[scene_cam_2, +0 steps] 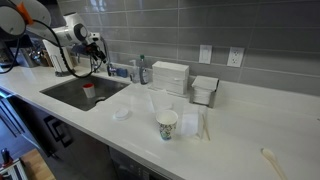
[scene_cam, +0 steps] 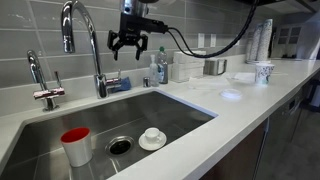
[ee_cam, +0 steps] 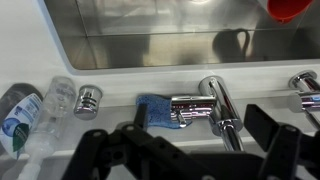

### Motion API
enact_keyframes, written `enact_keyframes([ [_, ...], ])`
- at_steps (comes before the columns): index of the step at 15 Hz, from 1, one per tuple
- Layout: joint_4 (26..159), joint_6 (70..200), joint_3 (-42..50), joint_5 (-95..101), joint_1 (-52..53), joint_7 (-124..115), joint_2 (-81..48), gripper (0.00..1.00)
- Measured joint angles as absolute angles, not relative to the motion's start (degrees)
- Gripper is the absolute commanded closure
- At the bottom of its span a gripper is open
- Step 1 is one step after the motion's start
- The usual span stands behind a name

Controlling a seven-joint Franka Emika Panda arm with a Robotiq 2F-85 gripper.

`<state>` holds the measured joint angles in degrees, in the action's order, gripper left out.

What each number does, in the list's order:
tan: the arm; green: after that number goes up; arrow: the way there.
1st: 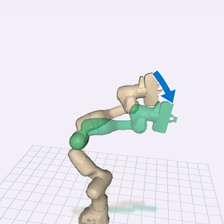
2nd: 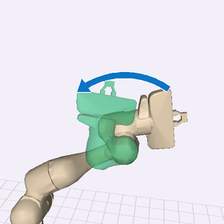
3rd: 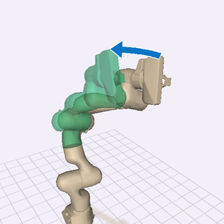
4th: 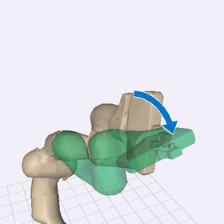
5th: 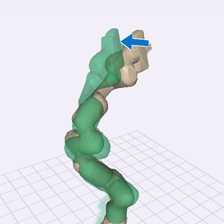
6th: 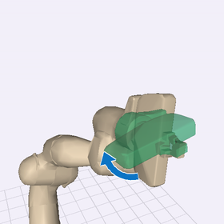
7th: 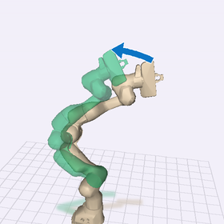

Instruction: Open the tap faucet

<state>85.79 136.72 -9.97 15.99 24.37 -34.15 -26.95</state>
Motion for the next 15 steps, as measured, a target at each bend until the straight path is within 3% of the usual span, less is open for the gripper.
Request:
enact_keyframes([
  [1, 84.54, 136.95, -9.43, 15.99, 24.79, -34.03, -28.15, 0.30],
  [6, 79.04, 138.44, -7.08, 15.89, 25.92, -32.67, -33.41, 0.71],
  [10, 75.62, 139.57, -6.35, 15.69, 26.13, -30.98, -36.89, 0.87],
  [13, 73.51, 139.92, -5.85, 15.66, 26.50, -29.96, -39.08, 0.82],
  [15, 72.30, 140.15, -5.69, 15.70, 26.66, -29.71, -40.23, 0.71],
])
